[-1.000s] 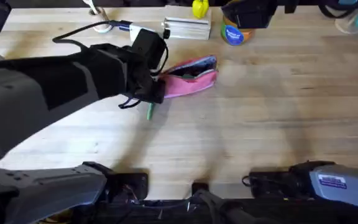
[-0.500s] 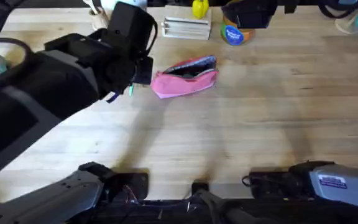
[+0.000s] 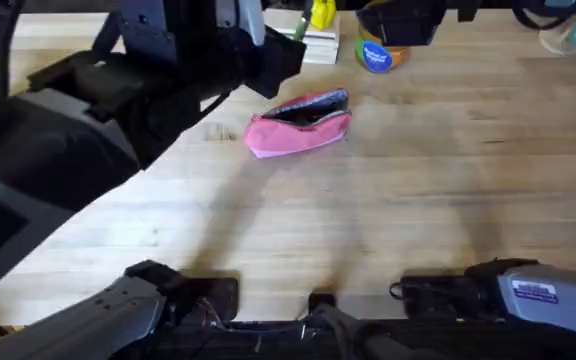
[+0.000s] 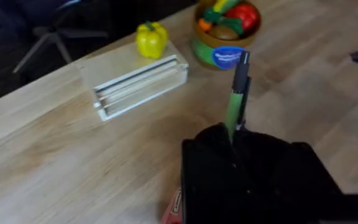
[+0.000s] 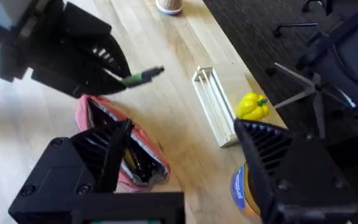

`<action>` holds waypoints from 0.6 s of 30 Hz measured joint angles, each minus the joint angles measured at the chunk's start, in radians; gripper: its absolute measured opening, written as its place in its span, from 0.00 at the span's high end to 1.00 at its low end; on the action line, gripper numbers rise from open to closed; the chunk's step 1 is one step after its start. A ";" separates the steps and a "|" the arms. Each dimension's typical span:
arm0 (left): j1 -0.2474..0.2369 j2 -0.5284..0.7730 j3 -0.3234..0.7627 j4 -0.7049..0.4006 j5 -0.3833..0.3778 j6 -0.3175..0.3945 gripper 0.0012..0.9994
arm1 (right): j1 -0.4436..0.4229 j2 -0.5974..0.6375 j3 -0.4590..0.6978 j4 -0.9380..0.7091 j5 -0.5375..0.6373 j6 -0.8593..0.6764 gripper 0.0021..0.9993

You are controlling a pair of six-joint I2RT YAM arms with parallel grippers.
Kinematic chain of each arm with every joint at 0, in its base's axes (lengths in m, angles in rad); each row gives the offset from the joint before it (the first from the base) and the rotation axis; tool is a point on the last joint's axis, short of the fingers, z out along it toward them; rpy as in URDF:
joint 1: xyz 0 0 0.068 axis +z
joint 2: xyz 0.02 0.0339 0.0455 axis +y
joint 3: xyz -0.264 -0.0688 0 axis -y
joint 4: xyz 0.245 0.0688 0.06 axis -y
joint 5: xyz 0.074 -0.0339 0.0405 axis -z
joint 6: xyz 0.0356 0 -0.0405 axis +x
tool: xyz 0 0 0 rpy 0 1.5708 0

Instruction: Unzip the bag, pick up the pens from the table one at a time and place them inside, then zip the bag closed.

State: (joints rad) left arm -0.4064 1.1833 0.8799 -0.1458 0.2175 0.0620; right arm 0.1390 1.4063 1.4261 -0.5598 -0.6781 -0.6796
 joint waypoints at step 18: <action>-0.001 0.311 0.000 -0.109 0.235 0.332 0.96 | 0.000 -0.037 0.000 -0.001 0.000 0.000 0.00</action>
State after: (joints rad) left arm -0.4071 1.4947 0.8799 -0.2552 0.4527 0.3940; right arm 0.1390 1.3697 1.4261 -0.5606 -0.6785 -0.6796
